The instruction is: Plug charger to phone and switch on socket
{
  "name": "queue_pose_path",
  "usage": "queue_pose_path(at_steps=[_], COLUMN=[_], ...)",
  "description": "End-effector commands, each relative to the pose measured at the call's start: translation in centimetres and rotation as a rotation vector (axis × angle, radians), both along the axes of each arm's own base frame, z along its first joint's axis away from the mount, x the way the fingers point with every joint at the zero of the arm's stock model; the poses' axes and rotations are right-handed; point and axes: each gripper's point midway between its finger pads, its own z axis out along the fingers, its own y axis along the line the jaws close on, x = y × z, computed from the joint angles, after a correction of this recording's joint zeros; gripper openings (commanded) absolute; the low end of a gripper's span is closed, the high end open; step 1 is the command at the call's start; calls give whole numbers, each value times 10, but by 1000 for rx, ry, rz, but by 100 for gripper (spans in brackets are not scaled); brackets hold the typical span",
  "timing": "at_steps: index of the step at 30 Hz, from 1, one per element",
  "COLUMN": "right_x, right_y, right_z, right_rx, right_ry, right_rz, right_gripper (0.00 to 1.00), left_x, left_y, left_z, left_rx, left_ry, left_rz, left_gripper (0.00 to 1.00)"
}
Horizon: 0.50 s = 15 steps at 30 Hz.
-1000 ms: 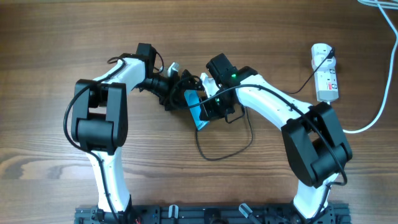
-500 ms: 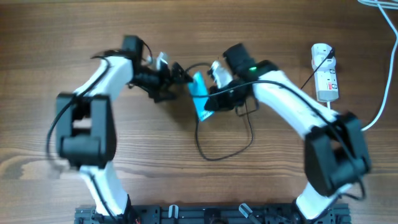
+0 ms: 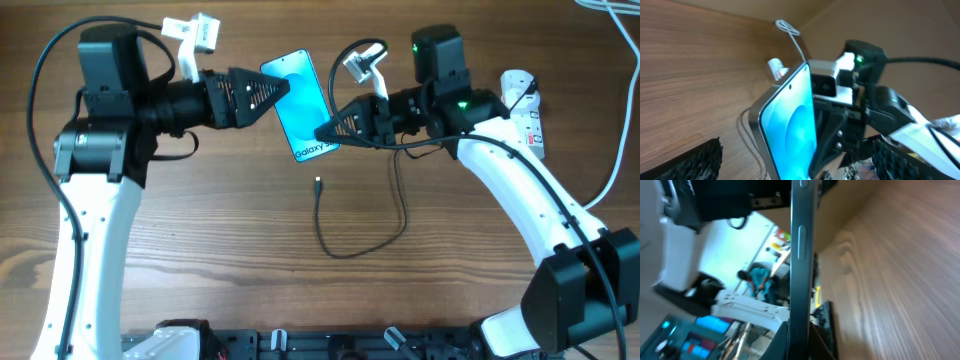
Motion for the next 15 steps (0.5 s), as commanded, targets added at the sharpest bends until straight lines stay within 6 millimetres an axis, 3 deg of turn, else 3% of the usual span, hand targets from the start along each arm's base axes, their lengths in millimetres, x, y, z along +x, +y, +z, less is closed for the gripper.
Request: queue_pose_path(at_steps=[1,5,9,11,15], right_x=[-14,-8,4,9,10], right_y=[-3,0,5,7,7], right_z=[30,47,54,55,60], right_rx=[70,68,63,63,76], right_ry=[27,12,-13,-24,-62], right_rz=[101,101,40,9,4], right_gripper=[4,4,4,4,4], left_x=[-14,-19,-17,-13,-11], left_y=[-10,-26,-43,-47,-48], left_z=[14,19,42,59,69], left_rx=[-22,-27,-84,-123,-147], left_ry=[-52,-83,-142,-189,-212], left_rz=[-66,-115,-138,-134,-130], left_gripper=[100,98,96,88,75])
